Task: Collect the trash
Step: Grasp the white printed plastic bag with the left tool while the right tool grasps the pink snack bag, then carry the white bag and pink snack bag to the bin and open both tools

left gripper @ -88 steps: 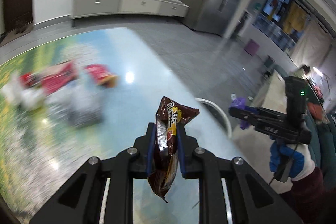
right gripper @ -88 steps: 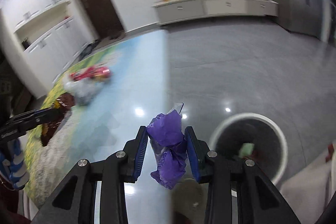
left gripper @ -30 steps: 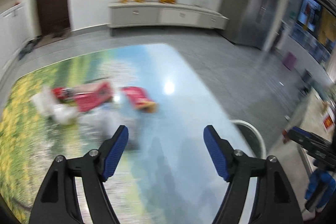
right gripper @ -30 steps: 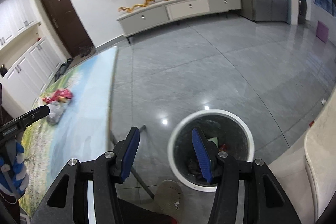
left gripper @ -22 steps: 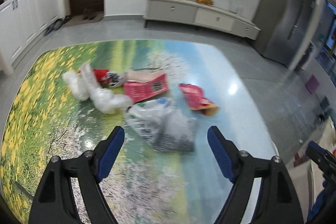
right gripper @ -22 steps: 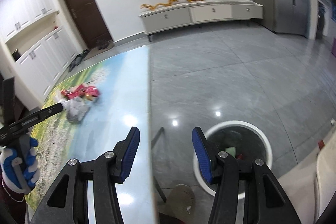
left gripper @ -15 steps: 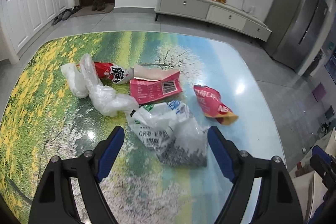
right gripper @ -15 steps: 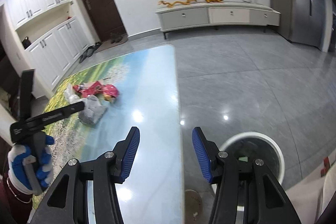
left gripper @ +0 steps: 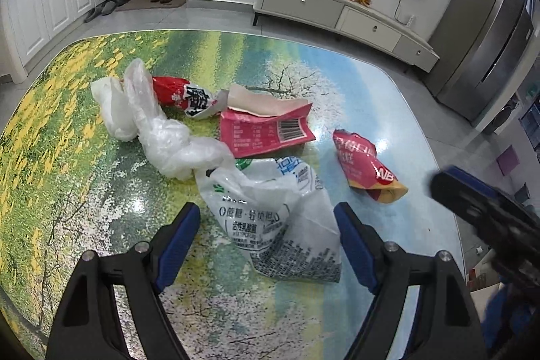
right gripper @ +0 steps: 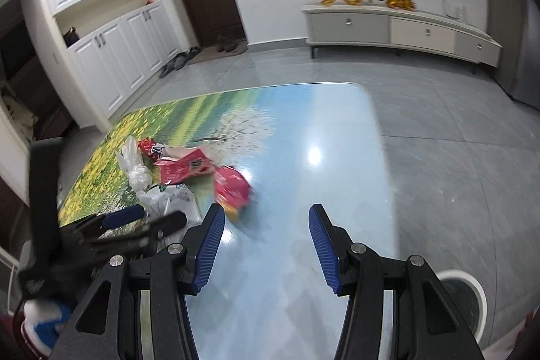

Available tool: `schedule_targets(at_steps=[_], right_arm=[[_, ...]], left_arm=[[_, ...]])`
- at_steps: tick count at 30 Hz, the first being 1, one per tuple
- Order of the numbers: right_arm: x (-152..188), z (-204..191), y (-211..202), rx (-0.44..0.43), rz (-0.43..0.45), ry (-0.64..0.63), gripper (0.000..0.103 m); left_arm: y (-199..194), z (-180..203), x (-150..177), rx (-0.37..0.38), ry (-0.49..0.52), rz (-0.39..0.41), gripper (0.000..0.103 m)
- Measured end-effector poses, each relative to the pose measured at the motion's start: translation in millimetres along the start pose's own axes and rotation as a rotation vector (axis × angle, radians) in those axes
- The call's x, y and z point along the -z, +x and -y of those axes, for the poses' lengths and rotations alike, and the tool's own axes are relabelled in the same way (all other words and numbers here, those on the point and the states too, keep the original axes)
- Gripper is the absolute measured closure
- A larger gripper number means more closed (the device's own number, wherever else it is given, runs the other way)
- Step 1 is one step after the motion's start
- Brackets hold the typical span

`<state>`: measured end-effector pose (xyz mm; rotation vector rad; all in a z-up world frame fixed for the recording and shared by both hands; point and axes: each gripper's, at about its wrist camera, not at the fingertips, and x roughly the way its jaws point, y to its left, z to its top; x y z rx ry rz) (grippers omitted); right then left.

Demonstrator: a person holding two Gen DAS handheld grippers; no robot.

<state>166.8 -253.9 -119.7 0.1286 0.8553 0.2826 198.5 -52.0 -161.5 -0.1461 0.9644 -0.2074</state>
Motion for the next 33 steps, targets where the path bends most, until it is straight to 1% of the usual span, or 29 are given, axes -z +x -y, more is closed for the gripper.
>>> schedule_targets(at_steps=[2, 4, 5, 9, 14, 15, 16, 18, 19, 21, 23, 24, 29, 33], right_arm=[[-3.9, -6.5, 15.4, -0.008, -0.017, -0.018, 0.054], [-7.3, -12.1, 29.5, -0.014, -0.031, -0.032, 0.054], [-8.6, -13.8, 35.2, -0.019, -0.037, -0.036, 0.054], [-11.5, -15.9, 46.6, -0.023, -0.048, -0.039, 0.054], [-10.1, -17.1, 55.8, -0.019, -0.065, -0.044, 0.062], [-9.6, -17.4, 56.9, -0.018, -0.069, -0.042, 0.065], [-8.5, -17.2, 57.9, -0.017, -0.074, -0.041, 0.07], [-5.1, -16.7, 58.4, -0.017, -0.075, -0.035, 0.073], [-3.2, -16.4, 57.5, -0.021, -0.076, -0.031, 0.074], [2.1, -17.0, 52.8, -0.029, -0.075, -0.03, 0.074], [8.5, -17.8, 45.3, -0.036, -0.069, -0.024, 0.075], [12.1, -17.7, 40.3, -0.045, -0.065, -0.018, 0.075], [32.3, -19.1, 12.3, -0.066, -0.041, 0.002, 0.075], [49.0, -15.8, -14.9, -0.078, -0.016, 0.031, 0.075]], left_arm=[[-1.8, -2.1, 1.0, 0.002, 0.0, 0.005, 0.025], [-3.6, -4.3, 1.8, 0.007, -0.001, 0.009, 0.029], [-4.5, -5.5, 2.3, 0.013, -0.002, 0.009, 0.033], [-7.1, -8.2, 4.1, 0.031, 0.002, 0.009, 0.04], [-9.9, -9.9, 8.0, 0.052, 0.007, 0.006, 0.047], [-10.6, -10.1, 8.7, 0.056, 0.007, 0.004, 0.05], [-11.8, -9.9, 9.7, 0.06, 0.007, 0.003, 0.051], [-14.4, -9.4, 10.5, 0.073, 0.006, -0.003, 0.058], [-15.8, -9.5, 11.5, 0.08, 0.006, -0.005, 0.059], [-19.5, -9.9, 14.1, 0.095, 0.004, -0.009, 0.066], [-23.4, -10.7, 17.7, 0.118, -0.001, -0.017, 0.07], [-25.5, -11.0, 20.1, 0.129, -0.003, -0.02, 0.074], [-38.8, -12.9, 36.1, 0.172, -0.002, -0.038, 0.079], [-51.5, -15.3, 51.1, 0.193, 0.002, -0.043, 0.081]])
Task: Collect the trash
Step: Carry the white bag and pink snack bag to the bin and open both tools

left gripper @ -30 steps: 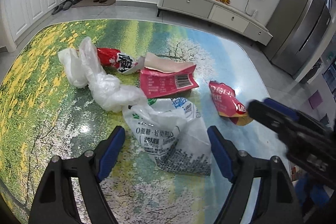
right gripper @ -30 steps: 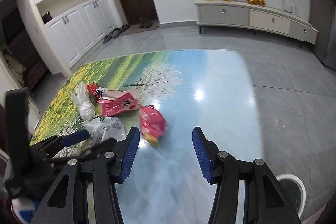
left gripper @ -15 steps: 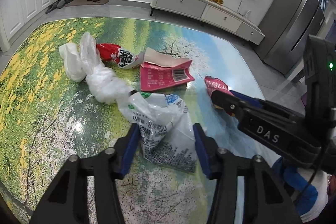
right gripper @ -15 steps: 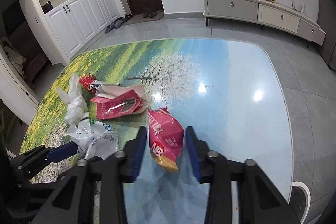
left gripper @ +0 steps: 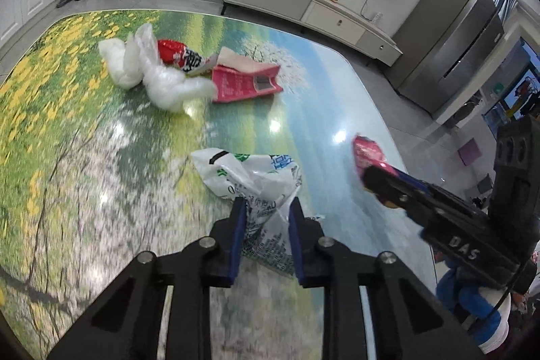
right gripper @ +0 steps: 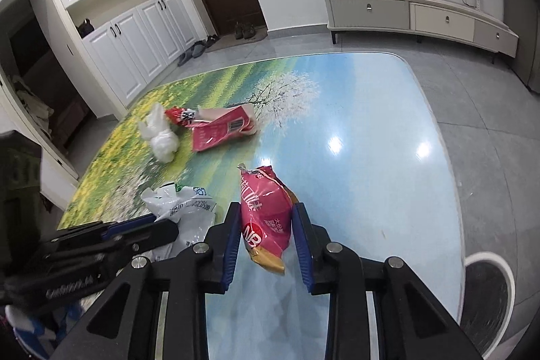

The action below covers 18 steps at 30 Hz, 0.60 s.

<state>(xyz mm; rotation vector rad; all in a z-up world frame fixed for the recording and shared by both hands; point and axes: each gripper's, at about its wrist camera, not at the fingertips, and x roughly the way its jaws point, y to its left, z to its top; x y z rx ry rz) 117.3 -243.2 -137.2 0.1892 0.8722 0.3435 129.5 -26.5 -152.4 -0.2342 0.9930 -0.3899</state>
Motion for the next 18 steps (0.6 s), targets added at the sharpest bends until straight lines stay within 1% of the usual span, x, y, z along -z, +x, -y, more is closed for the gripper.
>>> schedule_targets(at_steps=[5, 10, 13, 16, 18], right_arm=[[23.4, 2.2, -33.5, 0.002, 0.024, 0.012, 0.075], [48.3, 17.7, -66.8, 0.013, 0.048, 0.057, 0.075], [59.8, 34.7, -88.3, 0.033, 0.072, 0.089, 0.075], [70.5, 54.9, -108.9, 0.085, 0.095, 0.115, 0.075], [78.9, 72.8, -121.6, 0.123, 0.108, 0.145, 0.075]], left_arm=[[-18.6, 2.1, 20.6, 0.009, 0.021, -0.003, 0.081], [-37.3, 16.5, 33.4, 0.039, 0.051, -0.001, 0.081], [-45.2, 34.9, 31.4, 0.082, 0.081, 0.006, 0.081], [-48.7, 61.2, 27.1, 0.125, 0.127, 0.006, 0.081], [-45.5, 86.1, 24.6, 0.153, 0.171, -0.006, 0.081]])
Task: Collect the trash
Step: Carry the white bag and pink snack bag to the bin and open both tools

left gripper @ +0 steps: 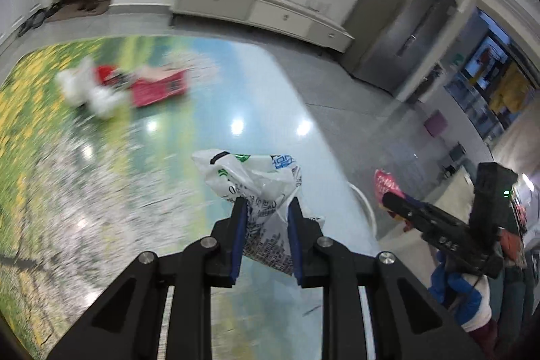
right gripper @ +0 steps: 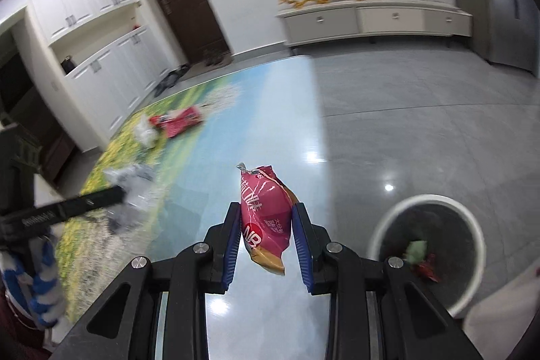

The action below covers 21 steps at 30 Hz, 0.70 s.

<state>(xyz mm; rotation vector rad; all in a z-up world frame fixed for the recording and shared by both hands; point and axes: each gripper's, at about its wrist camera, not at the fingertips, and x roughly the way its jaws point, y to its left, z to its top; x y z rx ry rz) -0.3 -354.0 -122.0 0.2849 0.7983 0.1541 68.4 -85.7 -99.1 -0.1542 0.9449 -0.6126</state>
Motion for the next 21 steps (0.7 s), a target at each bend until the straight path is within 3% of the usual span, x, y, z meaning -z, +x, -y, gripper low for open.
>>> schedule_targets(at_steps=[11, 21], right_arm=[[21.4, 113.0, -27.0, 0.192, 0.012, 0.183, 0.074], [25.6, 175.3, -4.9, 0.265, -0.024, 0.281, 0.072]], left_arm=[[78.6, 123.6, -25.1, 0.095, 0.213, -0.123, 0.081], [180.1, 203.4, -42.3, 0.118, 0.268, -0.239, 0.076]])
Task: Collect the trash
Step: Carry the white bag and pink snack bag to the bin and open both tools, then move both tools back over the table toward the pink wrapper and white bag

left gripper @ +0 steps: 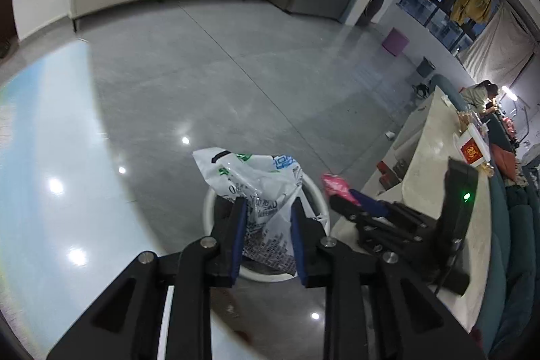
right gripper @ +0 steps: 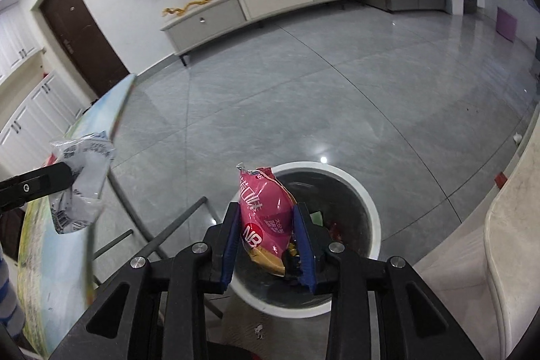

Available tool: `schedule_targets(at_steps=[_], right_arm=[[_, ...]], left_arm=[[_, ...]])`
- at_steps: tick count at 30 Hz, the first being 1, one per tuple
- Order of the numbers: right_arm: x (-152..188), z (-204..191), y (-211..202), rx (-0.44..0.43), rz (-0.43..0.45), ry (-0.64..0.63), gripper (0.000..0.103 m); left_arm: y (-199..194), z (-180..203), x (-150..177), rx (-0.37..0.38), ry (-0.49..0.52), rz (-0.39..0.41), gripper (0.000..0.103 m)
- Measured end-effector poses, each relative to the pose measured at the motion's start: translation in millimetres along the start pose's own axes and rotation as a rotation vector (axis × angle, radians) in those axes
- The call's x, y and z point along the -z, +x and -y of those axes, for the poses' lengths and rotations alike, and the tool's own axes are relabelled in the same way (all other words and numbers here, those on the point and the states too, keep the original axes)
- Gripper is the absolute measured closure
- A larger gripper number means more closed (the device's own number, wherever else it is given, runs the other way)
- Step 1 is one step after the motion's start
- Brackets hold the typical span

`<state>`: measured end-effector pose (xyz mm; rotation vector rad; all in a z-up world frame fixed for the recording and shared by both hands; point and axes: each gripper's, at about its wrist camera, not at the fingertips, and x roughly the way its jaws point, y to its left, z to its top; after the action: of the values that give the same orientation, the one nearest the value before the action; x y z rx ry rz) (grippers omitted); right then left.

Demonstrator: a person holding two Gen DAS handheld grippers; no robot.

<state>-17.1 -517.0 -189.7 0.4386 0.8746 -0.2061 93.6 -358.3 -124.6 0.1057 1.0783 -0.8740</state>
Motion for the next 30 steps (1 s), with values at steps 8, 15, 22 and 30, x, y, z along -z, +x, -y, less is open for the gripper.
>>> schedule_targets(at_steps=[8, 15, 22, 30], right_arm=[[0.6, 24.5, 13.5, 0.056, -0.017, 0.028, 0.057], [5.0, 32.0, 2.0, 0.044, -0.006, 0.053, 0.057], [6.6, 11.0, -33.2, 0.0, 0.024, 0.017, 0.057], [1.1, -49.4, -68.1, -0.07, 0.063, -0.079, 0.057]], left_arm=[[30.6, 12.6, -8.2, 0.034, -0.017, -0.019, 0.045], [12.6, 4.1, 4.1, -0.022, 0.001, -0.002, 0.045], [-37.3, -31.4, 29.3, -0.131, 0.007, 0.06, 0.045], [-102.3, -126.2, 70.9, -0.226, -0.151, 0.136, 0.045]])
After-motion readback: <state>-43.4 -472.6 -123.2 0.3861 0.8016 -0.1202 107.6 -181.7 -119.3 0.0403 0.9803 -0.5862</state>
